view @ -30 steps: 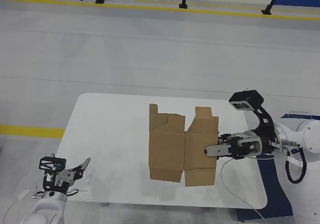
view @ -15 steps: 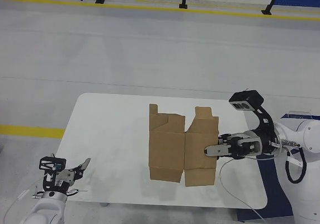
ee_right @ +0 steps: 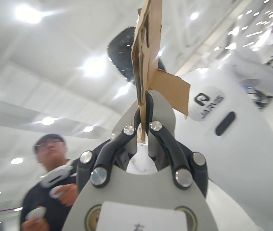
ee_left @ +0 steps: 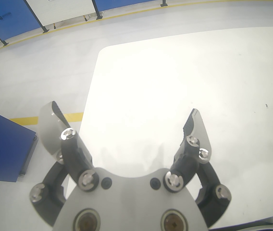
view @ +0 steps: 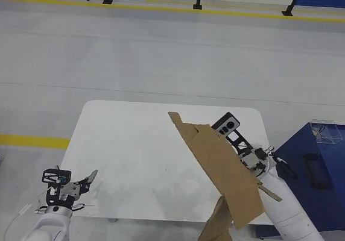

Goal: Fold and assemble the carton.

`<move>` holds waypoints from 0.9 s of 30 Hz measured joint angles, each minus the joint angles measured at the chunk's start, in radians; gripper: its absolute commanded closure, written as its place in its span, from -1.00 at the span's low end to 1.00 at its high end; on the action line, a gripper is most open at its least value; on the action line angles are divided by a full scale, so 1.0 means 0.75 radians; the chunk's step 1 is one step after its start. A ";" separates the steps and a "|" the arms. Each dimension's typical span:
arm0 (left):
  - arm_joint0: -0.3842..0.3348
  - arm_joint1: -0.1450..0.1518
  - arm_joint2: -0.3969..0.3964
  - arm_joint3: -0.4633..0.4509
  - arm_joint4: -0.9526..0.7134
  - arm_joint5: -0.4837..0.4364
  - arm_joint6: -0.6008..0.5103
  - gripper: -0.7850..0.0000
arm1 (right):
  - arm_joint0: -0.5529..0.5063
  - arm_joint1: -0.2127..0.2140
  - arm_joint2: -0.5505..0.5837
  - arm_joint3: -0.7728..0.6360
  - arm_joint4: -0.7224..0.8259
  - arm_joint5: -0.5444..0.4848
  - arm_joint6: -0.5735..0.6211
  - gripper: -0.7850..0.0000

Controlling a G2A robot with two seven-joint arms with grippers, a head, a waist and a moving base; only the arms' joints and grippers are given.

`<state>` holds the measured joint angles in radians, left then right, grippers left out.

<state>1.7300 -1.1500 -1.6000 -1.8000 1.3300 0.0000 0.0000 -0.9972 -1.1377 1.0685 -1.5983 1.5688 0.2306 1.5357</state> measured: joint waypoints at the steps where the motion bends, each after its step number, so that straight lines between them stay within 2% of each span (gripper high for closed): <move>1: 0.000 0.000 0.000 0.000 0.000 0.000 0.000 -1.00 | 0.004 -0.010 -0.046 0.020 0.052 0.055 -0.006 1.00; 9: 0.000 0.000 0.000 0.000 0.000 0.000 0.000 -1.00 | 0.051 -0.090 -0.383 0.094 0.724 0.482 -0.413 1.00; 11: 0.000 0.000 0.000 0.000 0.000 0.000 0.000 -1.00 | 0.043 -0.108 -0.434 0.106 0.826 0.552 -0.483 1.00; 14: 0.000 0.000 0.000 0.000 0.000 0.000 0.000 -1.00 | 0.010 -0.139 -0.504 0.100 1.094 0.690 -0.620 1.00; 15: 0.000 0.000 0.000 0.000 0.000 0.000 0.000 -1.00 | -0.005 -0.148 -0.517 0.091 1.210 0.751 -0.682 1.00; 18: 0.000 0.000 0.000 0.000 0.000 0.000 0.000 -1.00 | -0.025 -0.159 -0.510 0.113 1.383 0.864 -0.795 1.00; 23: 0.000 0.000 0.000 0.000 0.000 0.000 0.000 -1.00 | -0.025 -0.177 -0.453 0.138 1.368 0.877 -0.818 1.00; 26: 0.000 0.000 0.000 0.000 0.000 0.000 0.000 -1.00 | -0.026 -0.187 -0.392 0.121 1.191 0.812 -0.753 1.00; 27: 0.000 0.000 0.000 0.000 0.000 0.000 0.000 -1.00 | -0.018 -0.189 -0.355 0.112 1.055 0.762 -0.700 1.00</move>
<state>1.7300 -1.1500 -1.6000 -1.8000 1.3300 0.0000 0.0000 -1.0109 -1.2795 0.8022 -1.5141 2.3603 0.8021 1.0110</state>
